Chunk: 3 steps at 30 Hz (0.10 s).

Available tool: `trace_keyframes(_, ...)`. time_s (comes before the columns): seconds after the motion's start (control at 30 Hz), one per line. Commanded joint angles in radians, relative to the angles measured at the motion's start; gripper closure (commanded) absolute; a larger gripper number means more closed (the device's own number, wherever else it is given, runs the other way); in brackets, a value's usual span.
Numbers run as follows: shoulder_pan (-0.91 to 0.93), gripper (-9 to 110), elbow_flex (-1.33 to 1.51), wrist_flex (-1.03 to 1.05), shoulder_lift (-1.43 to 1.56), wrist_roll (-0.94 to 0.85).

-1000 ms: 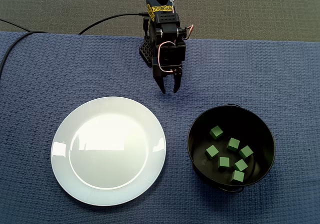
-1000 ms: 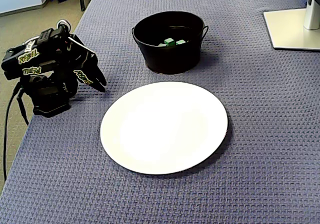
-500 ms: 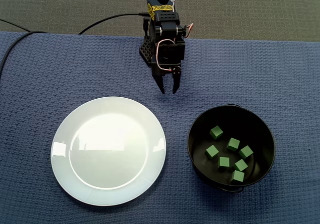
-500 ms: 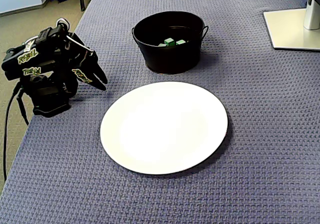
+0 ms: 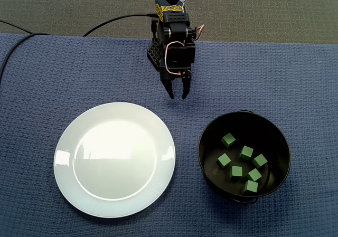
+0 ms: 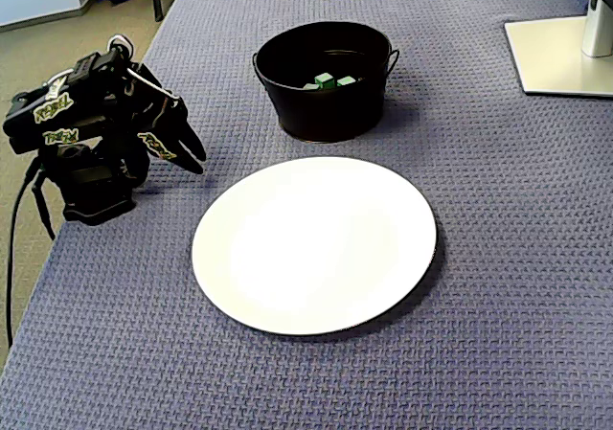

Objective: Pick up the items on the white plate and put them in the black container.

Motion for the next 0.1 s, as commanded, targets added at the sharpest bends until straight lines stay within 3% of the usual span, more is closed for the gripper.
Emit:
trace_keyframes(0.0,0.011,98,0.018,0.141,-0.005,0.040)
trace_keyframes(0.07,0.011,98,0.018,0.141,-0.005,0.040)
